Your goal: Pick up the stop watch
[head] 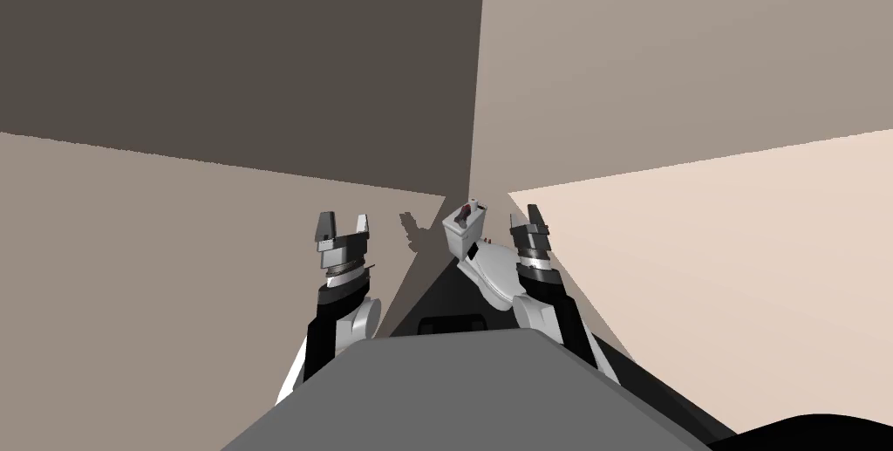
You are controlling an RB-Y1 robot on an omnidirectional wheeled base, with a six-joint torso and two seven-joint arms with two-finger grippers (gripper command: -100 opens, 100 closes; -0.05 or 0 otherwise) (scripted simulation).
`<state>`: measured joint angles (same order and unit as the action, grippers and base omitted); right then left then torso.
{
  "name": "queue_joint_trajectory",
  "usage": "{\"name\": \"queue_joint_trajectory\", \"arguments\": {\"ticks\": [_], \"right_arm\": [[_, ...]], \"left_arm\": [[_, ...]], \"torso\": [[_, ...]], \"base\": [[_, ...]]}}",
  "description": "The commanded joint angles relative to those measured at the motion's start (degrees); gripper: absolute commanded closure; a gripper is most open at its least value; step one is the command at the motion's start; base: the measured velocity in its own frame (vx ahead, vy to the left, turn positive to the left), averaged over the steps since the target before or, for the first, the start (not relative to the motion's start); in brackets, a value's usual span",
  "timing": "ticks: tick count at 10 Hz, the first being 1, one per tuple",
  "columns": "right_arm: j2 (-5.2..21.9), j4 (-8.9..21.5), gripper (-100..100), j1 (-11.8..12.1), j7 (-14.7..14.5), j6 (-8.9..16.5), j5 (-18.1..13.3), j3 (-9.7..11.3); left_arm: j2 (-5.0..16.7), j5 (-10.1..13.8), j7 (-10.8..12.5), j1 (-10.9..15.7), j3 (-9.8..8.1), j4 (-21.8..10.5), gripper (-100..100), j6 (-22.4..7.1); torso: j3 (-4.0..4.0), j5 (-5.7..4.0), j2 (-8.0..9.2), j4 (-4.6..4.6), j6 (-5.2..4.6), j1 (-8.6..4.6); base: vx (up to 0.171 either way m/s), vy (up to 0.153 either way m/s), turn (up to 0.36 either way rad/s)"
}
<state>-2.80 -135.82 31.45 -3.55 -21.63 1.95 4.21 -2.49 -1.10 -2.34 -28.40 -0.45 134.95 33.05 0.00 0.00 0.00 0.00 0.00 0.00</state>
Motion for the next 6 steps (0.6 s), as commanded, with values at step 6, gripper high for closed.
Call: {"name": "queue_joint_trajectory", "arguments": {"ticks": [6], "right_arm": [[10.4,4.1,-100,-1.2,1.9,-0.6,0.0,2.0]], "left_arm": [[0.0,0.0,0.0,0.0,0.00,0.0,0,0.0]], "torso": [[-0.05,0.00,0.09,0.02,0.01,-0.01]], "base": [[-0.021,0.002,0.055]]}}
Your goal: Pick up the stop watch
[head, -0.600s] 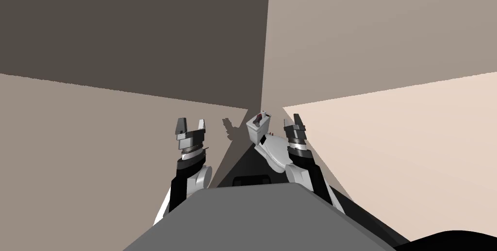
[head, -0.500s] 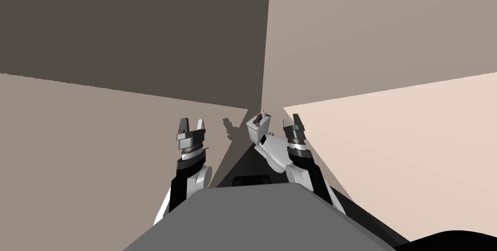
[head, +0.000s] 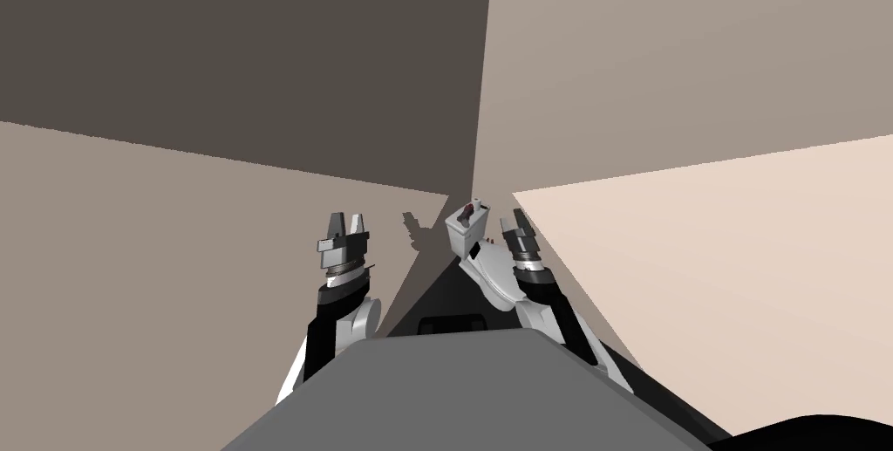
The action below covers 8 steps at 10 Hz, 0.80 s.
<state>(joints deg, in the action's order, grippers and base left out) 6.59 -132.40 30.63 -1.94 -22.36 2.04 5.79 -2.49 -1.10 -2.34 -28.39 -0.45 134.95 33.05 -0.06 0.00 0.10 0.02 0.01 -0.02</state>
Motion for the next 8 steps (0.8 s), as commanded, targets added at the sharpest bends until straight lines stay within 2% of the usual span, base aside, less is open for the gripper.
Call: {"name": "queue_joint_trajectory", "arguments": {"ticks": [1,3,6,7,8], "right_arm": [[1.7,0.6,-100,-0.4,0.2,0.1,-0.1,0.4],[6.0,3.2,-100,-1.1,1.4,-0.3,-0.1,1.8],[9.7,4.6,-100,-1.5,2.1,-0.6,-0.1,2.5],[11.8,6.2,-100,-1.9,2.8,-0.8,-0.2,3.4],[12.6,6.2,-100,-1.9,2.8,-0.8,-0.2,3.4]], "left_arm": [[0.0,0.0,0.0,0.0,0.00,0.0,0,0.0],[0.0,0.0,0.0,0.0,0.00,0.0,0,0.0],[0.0,0.0,0.0,0.0,0.00,0.0,0,0.0],[0.0,0.0,0.0,0.0,0.00,0.0,0,0.0],[0.0,0.0,0.0,0.0,0.00,0.0,0,0.0]], "torso": [[0.00,0.00,0.00,0.00,0.00,0.00],[0.01,0.01,-0.02,0.00,0.00,0.02],[-0.01,0.01,0.01,0.00,0.00,0.03],[0.00,0.01,-0.01,0.00,-0.02,0.01],[0.01,0.00,-0.02,0.00,0.00,0.00]], "base": [[-0.022,0.003,0.035],[-0.029,0.010,0.102],[-0.029,0.008,0.058],[-0.023,0.001,0.105],[-0.020,0.002,0.050]]}}
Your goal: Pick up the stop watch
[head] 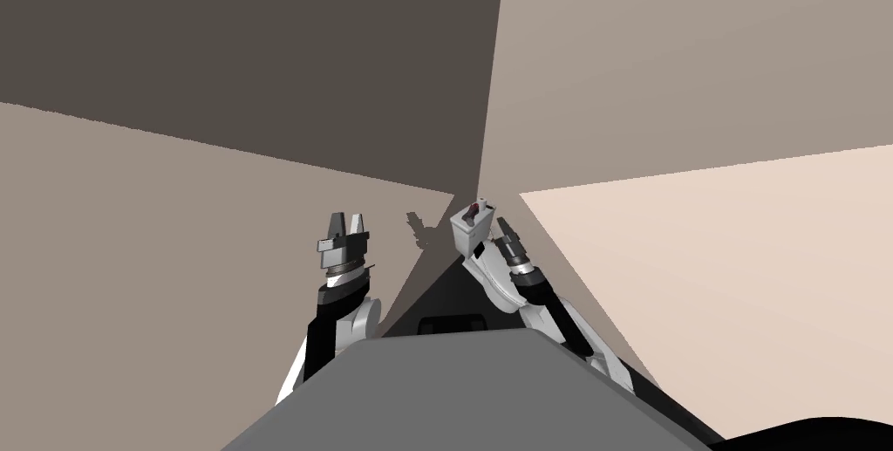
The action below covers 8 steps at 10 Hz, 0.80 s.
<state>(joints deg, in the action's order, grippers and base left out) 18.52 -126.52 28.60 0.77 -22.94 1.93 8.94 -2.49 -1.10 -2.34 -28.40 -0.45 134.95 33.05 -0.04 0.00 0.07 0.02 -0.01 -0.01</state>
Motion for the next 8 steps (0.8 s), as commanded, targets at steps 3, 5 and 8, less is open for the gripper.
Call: {"name": "queue_joint_trajectory", "arguments": {"ticks": [3,5,8], "right_arm": [[5.7,3.6,-100,-0.8,1.5,-0.7,-0.2,2.0],[8.6,5.3,-100,-1.2,2.2,-1.0,-0.3,3.0],[13.0,7.2,-100,-1.6,3.0,-1.2,-0.3,4.0]], "left_arm": [[0.0,0.0,0.0,0.0,0.00,0.0,0,0.0],[0.0,0.0,0.0,0.0,0.00,0.0,0,0.0],[0.0,0.0,0.0,0.0,0.00,0.0,0,0.0]], "torso": [[0.00,0.01,0.00,0.00,0.00,0.01],[0.00,0.00,0.00,0.00,0.00,0.02],[0.01,0.00,-0.01,0.00,0.01,0.02]], "base": [[-0.024,0.007,0.091],[-0.023,0.009,0.088],[-0.019,0.008,0.085]]}}
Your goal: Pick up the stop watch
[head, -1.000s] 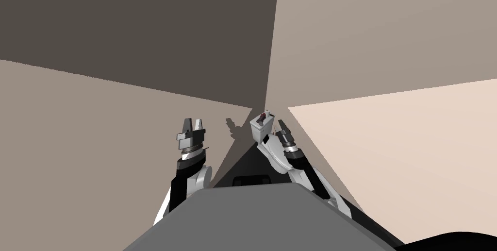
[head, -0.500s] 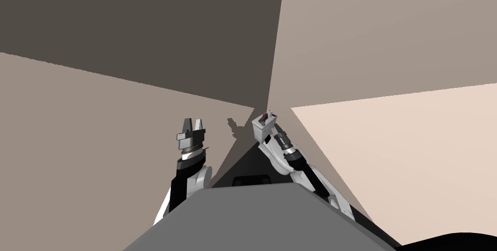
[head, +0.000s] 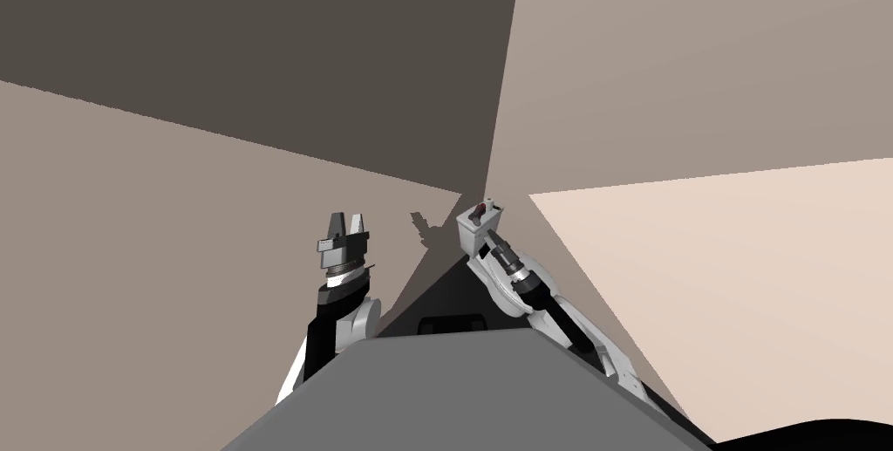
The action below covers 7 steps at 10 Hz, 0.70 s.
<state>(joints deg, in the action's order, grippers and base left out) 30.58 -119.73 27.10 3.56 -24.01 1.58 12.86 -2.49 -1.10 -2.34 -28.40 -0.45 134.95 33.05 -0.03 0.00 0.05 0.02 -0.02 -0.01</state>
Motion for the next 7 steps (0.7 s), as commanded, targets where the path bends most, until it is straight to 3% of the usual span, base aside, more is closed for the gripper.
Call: {"name": "queue_joint_trajectory", "arguments": {"ticks": [1,4,7], "right_arm": [[2.9,2.2,-100,-0.5,0.9,-0.3,-0.1,1.2],[7.7,4.1,-100,-1.0,1.6,-0.5,-0.2,2.2],[12.8,8.0,-100,-1.8,3.0,-0.9,-0.6,4.3]], "left_arm": [[0.0,0.0,0.0,0.0,0.00,0.0,0,0.0],[0.0,0.0,0.0,0.0,0.00,0.0,0,0.0],[0.0,0.0,0.0,0.0,0.00,0.0,0,0.0]], "torso": [[0.00,0.00,0.00,0.00,0.00,0.00],[0.01,0.00,-0.01,0.00,0.03,0.03],[0.02,0.00,-0.03,-0.01,0.00,0.02]], "base": [[-0.017,0.013,0.134],[-0.016,0.012,0.101],[-0.009,0.017,0.122]]}}
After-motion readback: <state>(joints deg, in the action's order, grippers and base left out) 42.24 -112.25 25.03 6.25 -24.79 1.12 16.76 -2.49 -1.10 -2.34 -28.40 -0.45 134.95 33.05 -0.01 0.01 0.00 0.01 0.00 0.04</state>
